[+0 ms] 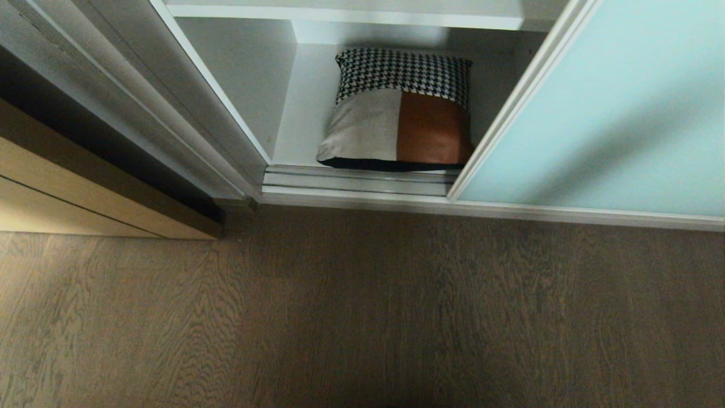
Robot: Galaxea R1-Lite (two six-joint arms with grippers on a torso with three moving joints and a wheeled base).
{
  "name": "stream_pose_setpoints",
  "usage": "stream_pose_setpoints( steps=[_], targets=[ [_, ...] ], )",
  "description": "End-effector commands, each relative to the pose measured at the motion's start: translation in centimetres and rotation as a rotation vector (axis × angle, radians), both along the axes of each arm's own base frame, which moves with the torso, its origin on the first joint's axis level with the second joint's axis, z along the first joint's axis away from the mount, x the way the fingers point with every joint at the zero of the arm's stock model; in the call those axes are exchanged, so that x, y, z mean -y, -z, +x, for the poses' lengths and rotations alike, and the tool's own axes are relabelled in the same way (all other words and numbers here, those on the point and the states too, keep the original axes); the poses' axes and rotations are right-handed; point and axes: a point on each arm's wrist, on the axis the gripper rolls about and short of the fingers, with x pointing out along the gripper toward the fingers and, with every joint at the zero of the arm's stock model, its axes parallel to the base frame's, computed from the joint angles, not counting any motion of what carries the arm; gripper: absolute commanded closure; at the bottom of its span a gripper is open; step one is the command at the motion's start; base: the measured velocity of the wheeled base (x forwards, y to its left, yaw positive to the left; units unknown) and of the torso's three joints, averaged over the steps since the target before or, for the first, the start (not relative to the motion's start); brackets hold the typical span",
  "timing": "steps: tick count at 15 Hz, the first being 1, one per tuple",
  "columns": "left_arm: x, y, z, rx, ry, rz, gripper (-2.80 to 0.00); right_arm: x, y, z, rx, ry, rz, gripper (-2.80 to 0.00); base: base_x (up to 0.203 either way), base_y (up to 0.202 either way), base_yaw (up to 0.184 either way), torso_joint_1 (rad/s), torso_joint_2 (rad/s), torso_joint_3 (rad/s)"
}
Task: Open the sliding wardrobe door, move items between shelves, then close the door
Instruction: Open the door
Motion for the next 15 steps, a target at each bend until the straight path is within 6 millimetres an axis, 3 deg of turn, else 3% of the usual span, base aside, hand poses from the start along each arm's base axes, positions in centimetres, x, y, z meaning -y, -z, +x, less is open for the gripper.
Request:
stream_pose_setpoints(
  steps=[1,6,8,10,12,15],
  targets=[
    [0.0,2.3,-2.0,-0.022,0.047,-0.023,0.0,0.0,0.0,0.0,-0.001,-0.001,0.0,0.0,0.0,0.0,0.0,0.0,0.0,0.0],
    [0.8,8.6,-4.4,-0.25,0.398,0.055,0.0,0.0,0.0,0.0,-0.001,0.0,0.0,0.0,0.0,0.0,0.0,0.0,0.0,0.0],
    [1.1,10.6,-4.2,-0.475,0.549,0.026,0.0,0.0,0.0,0.0,-0.002,0.001,0.0,0.0,0.0,0.0,0.0,0.0,0.0,0.0],
    [1.2,10.5,-4.4,-0.526,0.613,-0.018,0.0,0.0,0.0,0.0,-0.001,0.001,0.0,0.0,0.0,0.0,0.0,0.0,0.0,0.0],
    [1.1,10.6,-4.4,-0.527,0.561,-0.025,0.0,0.0,0.0,0.0,-0.001,-0.001,0.0,0.0,0.0,0.0,0.0,0.0,0.0,0.0],
    [1.2,11.2,-4.2,-0.589,0.532,0.17,0.0,0.0,0.0,0.0,-0.001,-0.001,0.0,0.0,0.0,0.0,0.0,0.0,0.0,0.0]
  ],
)
